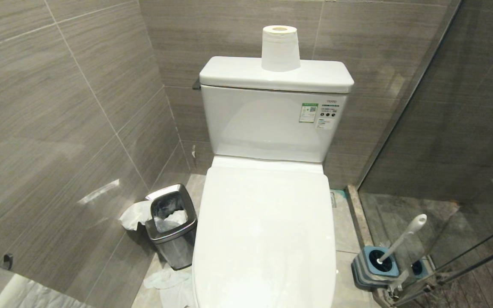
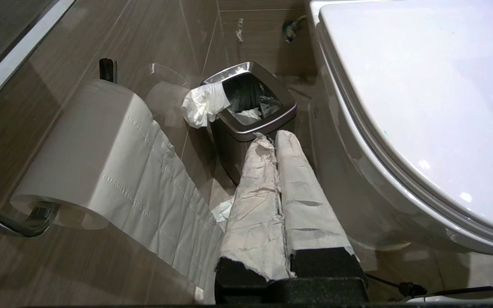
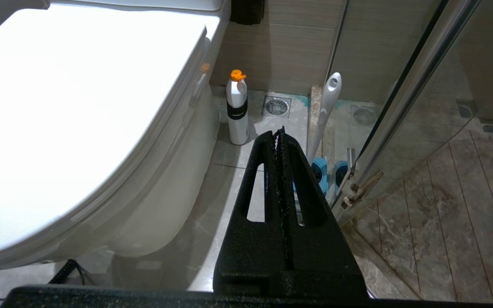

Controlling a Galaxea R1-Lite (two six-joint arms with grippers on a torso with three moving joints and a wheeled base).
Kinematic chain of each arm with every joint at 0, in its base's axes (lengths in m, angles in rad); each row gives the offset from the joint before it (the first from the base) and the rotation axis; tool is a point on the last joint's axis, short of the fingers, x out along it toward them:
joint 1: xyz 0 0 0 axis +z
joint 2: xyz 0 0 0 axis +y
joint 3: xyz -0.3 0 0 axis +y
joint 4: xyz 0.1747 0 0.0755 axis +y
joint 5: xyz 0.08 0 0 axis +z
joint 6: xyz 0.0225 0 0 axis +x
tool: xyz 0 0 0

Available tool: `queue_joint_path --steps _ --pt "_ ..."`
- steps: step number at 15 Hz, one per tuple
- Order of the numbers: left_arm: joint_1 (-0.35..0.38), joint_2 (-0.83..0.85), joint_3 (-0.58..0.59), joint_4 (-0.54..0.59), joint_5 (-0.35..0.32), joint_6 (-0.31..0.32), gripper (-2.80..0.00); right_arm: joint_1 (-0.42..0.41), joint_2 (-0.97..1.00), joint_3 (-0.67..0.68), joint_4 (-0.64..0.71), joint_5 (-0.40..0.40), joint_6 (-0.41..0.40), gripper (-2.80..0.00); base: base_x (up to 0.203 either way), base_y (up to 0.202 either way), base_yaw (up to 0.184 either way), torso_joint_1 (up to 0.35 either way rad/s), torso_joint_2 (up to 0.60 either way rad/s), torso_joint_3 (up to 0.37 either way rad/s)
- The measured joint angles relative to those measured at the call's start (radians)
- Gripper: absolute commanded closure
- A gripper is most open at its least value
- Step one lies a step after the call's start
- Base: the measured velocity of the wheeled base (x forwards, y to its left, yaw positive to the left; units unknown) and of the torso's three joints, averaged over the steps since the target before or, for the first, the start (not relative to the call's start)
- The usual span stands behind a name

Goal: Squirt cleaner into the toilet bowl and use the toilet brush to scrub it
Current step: Use the left hand to lift the toilet lid slightly

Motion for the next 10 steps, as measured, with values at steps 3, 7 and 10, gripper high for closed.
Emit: queue_joint_path --steps 3,7,10 --pt "0.000 0.000 0.000 0.000 0.000 0.000 0.00 0.000 0.000 0.000 0.000 -0.001 0.000 0.00 0.000 0.000 0.000 0.000 0.00 0.000" --pt "0.000 0.000 0.000 0.000 0.000 0.000 0.00 0.000 0.000 0.000 0.000 -0.001 0.000 0.00 0.000 0.000 0.000 0.000 0.00 0.000" --pt "0.000 0.000 0.000 0.000 0.000 0.004 0.00 0.000 0.000 0.000 0.000 -0.001 0.000 0.00 0.000 0.000 0.000 0.000 0.00 0.000"
